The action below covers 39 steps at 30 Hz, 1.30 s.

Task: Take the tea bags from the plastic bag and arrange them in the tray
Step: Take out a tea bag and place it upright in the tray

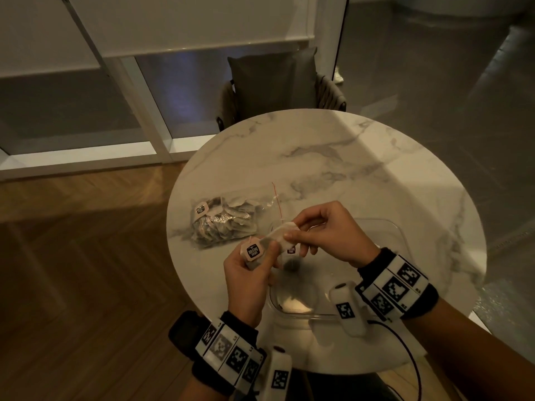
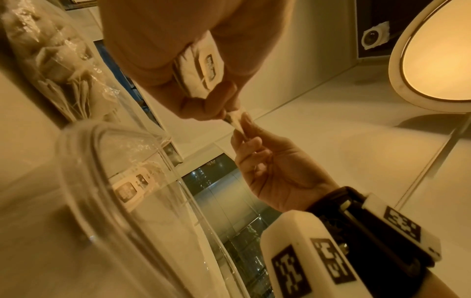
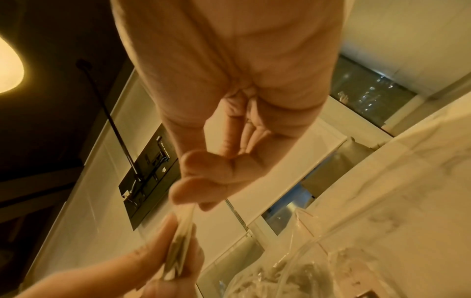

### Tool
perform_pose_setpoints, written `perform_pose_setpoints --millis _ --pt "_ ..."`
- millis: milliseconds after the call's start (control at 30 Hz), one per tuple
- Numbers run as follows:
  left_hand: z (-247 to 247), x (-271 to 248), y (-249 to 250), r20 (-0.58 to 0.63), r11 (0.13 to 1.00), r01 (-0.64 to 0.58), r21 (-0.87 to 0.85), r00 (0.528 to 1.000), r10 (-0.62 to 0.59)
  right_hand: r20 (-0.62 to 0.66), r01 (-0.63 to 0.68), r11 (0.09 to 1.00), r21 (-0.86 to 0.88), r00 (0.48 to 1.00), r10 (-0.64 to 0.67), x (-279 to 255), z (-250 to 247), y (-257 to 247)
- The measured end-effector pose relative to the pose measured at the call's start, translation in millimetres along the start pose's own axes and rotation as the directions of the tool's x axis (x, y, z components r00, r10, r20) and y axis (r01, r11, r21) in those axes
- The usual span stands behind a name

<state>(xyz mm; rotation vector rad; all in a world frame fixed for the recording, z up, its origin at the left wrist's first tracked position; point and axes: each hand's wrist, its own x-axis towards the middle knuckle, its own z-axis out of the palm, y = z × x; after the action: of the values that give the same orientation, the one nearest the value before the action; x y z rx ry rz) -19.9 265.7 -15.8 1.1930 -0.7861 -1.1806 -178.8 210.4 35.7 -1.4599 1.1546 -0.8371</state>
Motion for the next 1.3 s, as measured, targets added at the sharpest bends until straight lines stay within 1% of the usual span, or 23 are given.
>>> perform_pose_setpoints --millis 67,133,200,267,333,367,533,600,633,733,800,900,933,1100,1300 --pt "0 1 1 -0.004 0.999 0.043 -0.009 0.999 -0.043 -0.019 -0.014 1.000 0.006 1.000 0.014 1 -3 0" --pt "-2 0 2 0.004 0.997 0.083 -0.002 0.997 -0.083 -0.016 -0.026 0.998 -0.065 1.000 0.025 4 -8 0" --pt "-6 -1 1 -0.013 0.993 0.120 -0.009 0.993 -0.120 0.031 -0.054 0.978 -0.203 0.998 0.061 7 -13 0" --pt "-11 -2 -3 -0.046 0.987 0.157 -0.027 0.986 -0.158 0.119 -0.069 0.921 -0.383 0.985 0.124 12 -18 3" --pt "-15 -2 -6 -0.083 0.981 0.186 -0.048 0.978 -0.190 0.203 -0.064 0.844 -0.532 0.959 0.200 20 -20 7" --pt "-16 -2 -7 -0.097 0.979 0.193 -0.059 0.975 -0.198 0.240 -0.056 0.814 -0.579 0.941 0.236 23 -20 9" --pt "-22 -2 -9 -0.117 0.976 0.208 -0.067 0.970 -0.214 0.403 0.043 0.696 -0.717 0.840 0.363 40 -5 17" --pt "-24 -1 -9 -0.116 0.975 0.209 -0.075 0.969 -0.216 0.420 0.074 0.652 -0.755 0.818 0.393 47 2 20" --pt "-24 -1 -9 -0.116 0.975 0.209 -0.079 0.969 -0.217 0.411 0.089 0.623 -0.777 0.821 0.396 51 5 21" --pt "-25 -1 -9 -0.113 0.976 0.203 -0.081 0.971 -0.211 0.354 0.114 0.531 -0.839 0.857 0.375 58 10 23" --pt "-26 -2 -8 -0.114 0.976 0.203 -0.081 0.971 -0.212 0.323 0.130 0.476 -0.870 0.880 0.349 61 13 25" --pt "-26 -2 -7 -0.120 0.972 0.214 -0.093 0.967 -0.224 0.292 0.174 0.368 -0.913 0.911 0.293 62 15 29" --pt "-26 -2 -7 -0.123 0.971 0.218 -0.097 0.965 -0.229 0.281 0.177 0.347 -0.921 0.919 0.276 63 15 30" --pt "-26 -2 -8 -0.145 0.970 0.217 -0.113 0.962 -0.232 0.215 0.142 0.306 -0.941 0.952 0.218 63 15 29" --pt "-22 -2 -4 -0.125 0.965 0.205 -0.165 0.966 -0.227 0.208 0.148 0.279 -0.949 0.957 0.200 59 15 28"
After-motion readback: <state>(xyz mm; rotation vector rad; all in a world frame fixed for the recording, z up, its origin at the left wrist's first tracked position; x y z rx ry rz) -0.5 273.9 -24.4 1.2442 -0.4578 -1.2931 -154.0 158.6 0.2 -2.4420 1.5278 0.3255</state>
